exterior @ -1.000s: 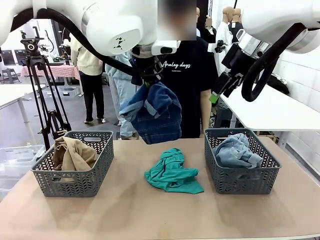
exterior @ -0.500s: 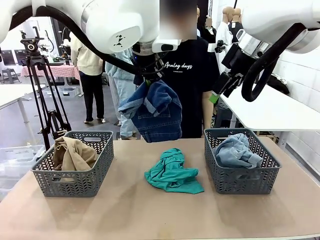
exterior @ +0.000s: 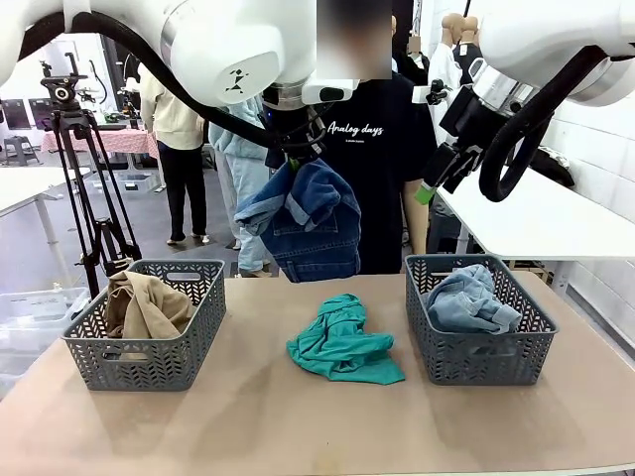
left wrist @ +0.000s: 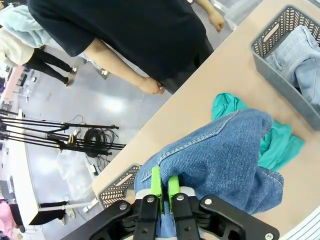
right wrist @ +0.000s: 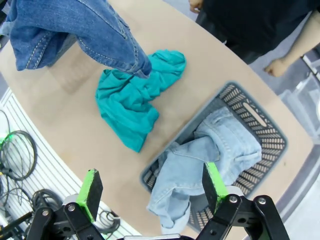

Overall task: Sort the tops and bottoms.
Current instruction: Sort the clothes according to human instructions.

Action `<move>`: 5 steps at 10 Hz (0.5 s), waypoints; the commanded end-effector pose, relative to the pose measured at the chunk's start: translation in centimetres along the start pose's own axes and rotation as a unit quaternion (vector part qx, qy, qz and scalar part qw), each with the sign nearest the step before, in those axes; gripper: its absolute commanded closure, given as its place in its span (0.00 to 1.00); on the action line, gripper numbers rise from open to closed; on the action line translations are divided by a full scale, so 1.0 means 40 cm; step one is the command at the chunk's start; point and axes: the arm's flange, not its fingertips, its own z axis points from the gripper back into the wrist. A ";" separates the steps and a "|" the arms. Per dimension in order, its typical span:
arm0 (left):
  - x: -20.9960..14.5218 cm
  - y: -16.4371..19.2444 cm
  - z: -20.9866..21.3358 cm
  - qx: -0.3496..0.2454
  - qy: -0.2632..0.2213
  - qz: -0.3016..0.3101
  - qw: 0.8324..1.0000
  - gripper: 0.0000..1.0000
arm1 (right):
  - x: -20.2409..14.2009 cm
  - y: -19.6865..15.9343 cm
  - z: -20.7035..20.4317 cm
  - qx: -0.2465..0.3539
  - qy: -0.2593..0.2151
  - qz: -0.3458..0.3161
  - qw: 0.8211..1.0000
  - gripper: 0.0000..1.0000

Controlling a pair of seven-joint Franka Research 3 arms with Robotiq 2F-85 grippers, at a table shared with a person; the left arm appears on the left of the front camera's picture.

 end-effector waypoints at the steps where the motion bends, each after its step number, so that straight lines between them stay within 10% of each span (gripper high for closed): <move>1: -0.001 0.012 0.013 0.004 -0.012 -0.008 1.000 1.00 | 0.000 0.001 -0.005 -0.002 0.000 0.001 1.000 0.00; 5: -0.001 0.012 0.013 0.004 -0.012 -0.008 1.000 1.00 | 0.000 0.001 -0.005 -0.002 0.000 0.001 1.000 0.00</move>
